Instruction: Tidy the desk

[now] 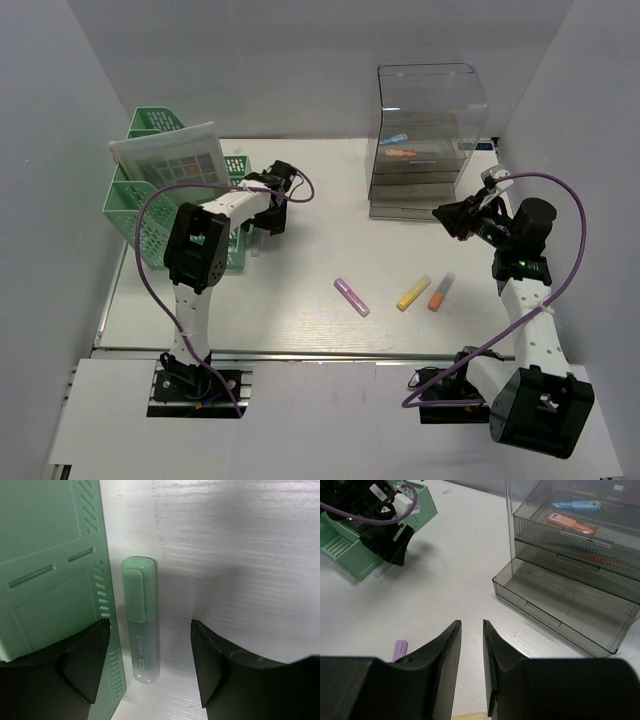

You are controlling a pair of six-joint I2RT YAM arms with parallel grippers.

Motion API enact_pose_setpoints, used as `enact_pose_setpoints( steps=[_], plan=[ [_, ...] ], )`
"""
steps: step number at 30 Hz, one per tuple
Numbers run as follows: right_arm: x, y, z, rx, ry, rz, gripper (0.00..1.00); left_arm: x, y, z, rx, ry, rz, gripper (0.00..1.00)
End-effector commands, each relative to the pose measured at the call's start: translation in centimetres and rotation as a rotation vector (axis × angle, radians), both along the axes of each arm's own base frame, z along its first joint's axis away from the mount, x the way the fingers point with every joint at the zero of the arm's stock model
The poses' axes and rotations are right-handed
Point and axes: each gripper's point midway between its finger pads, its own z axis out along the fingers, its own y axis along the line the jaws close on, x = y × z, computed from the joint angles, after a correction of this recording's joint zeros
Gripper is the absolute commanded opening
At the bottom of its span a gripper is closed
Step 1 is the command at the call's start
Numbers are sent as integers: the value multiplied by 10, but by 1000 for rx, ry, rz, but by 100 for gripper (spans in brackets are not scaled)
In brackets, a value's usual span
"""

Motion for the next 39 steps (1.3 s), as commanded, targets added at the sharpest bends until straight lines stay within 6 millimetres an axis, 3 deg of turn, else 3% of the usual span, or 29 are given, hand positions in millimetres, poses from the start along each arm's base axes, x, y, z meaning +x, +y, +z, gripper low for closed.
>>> enact_pose_setpoints(
  steps=[1,11,16,19,24,26,30,31,33,36,37,39],
  plan=[
    [-1,-1,8,-17,-56,6,30,0,-3,0,-94,36,-24,74],
    [-1,-3,7,-10,-52,-1,30,-42,-15,-36,-226,165,-79,67],
    [-1,-4,7,-9,-55,-2,30,-49,-22,-43,-252,177,-105,63],
    [-1,-4,6,-8,-51,-2,30,-54,-38,-44,-289,190,-146,57],
    [-2,-5,6,-8,-54,-5,30,-64,-67,-38,-442,200,-185,35],
    [-1,-7,5,-8,-53,-8,31,-66,-81,-33,-499,193,-218,31],
    [0,-8,3,-9,-49,-14,49,-72,-121,-4,-688,166,-330,26],
    [0,-10,5,-12,-56,-23,53,-71,-135,13,-768,142,-375,26],
    [0,-10,5,-16,-57,-24,52,-73,-154,34,-859,117,-425,25],
    [2,-15,8,-13,-63,-46,31,-68,-192,86,-1028,9,-551,23],
    [4,-18,9,-14,-63,-66,6,-71,-204,101,-1076,-7,-594,23],
    [7,-24,11,-11,-62,-105,0,-64,-221,131,-1162,-84,-629,22]
  ],
)
